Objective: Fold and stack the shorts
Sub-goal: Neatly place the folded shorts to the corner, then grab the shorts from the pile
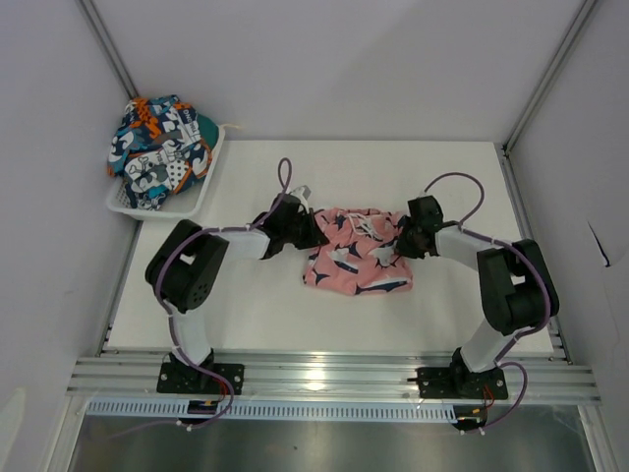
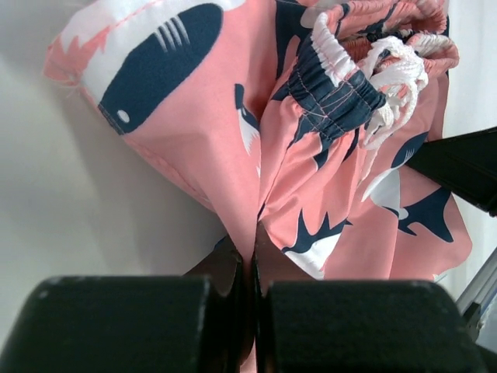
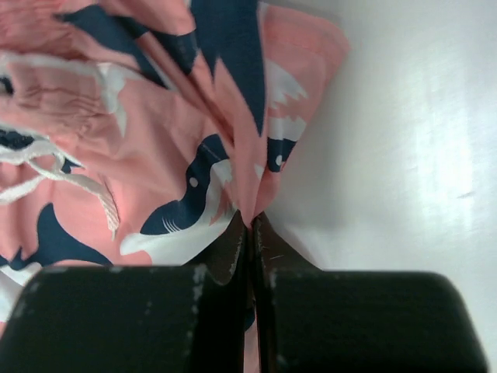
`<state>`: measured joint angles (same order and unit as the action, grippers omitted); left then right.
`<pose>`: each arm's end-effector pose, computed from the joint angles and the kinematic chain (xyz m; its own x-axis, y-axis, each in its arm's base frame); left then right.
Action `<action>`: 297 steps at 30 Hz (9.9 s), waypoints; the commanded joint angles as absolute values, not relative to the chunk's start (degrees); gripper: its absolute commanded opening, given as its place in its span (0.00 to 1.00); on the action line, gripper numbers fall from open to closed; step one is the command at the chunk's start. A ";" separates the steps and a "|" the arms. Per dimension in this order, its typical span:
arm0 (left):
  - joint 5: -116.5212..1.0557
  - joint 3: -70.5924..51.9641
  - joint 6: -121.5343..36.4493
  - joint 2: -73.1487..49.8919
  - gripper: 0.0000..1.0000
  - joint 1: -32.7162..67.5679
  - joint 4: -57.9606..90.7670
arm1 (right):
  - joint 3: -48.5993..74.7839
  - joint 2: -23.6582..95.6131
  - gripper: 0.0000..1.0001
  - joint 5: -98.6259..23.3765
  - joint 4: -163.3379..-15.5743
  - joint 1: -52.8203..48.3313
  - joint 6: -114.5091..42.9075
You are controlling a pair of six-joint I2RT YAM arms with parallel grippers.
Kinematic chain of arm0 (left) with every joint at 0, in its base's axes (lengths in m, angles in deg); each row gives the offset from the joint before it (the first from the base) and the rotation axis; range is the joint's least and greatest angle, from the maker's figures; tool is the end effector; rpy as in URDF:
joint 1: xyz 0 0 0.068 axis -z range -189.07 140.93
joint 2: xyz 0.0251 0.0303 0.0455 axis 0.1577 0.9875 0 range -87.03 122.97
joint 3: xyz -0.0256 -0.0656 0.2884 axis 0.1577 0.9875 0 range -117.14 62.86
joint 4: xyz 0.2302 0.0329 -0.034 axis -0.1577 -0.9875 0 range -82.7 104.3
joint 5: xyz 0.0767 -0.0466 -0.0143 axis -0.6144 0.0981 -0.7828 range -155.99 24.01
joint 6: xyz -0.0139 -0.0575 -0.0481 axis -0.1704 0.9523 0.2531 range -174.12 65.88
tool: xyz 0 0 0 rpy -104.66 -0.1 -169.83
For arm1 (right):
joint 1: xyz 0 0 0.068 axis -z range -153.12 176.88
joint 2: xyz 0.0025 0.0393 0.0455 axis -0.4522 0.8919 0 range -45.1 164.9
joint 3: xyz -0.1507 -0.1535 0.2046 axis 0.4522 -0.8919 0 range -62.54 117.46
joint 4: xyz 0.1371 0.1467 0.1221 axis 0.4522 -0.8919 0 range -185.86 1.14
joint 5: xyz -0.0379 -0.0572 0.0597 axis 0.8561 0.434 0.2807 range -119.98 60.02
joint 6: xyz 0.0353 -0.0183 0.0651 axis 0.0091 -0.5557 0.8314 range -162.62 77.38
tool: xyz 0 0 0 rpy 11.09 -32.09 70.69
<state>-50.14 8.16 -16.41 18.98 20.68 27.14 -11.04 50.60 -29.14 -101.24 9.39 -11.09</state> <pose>0.3284 -0.2081 0.1748 -0.8330 -0.2016 -0.5153 0.1942 0.7656 -0.6134 0.3075 0.0961 0.1771 -0.8317 0.2859 -0.4759 0.1665 0.9462 0.2775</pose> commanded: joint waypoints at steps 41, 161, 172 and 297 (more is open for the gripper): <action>-54.48 10.56 -0.16 14.47 0.91 41.64 39.96 | -28.88 34.96 0.00 -55.16 -95.62 26.88 -7.63; -75.75 26.82 -15.27 -49.16 0.99 30.83 -15.85 | -12.62 53.86 0.00 -14.07 -86.58 35.75 46.51; -73.73 28.05 -14.48 -47.14 0.99 30.83 -12.51 | -22.38 48.05 0.00 -16.18 -80.52 37.35 46.24; -57.82 -12.29 9.53 -22.91 0.00 -8.77 20.89 | -27.21 39.89 0.96 -30.77 -63.46 10.01 -5.44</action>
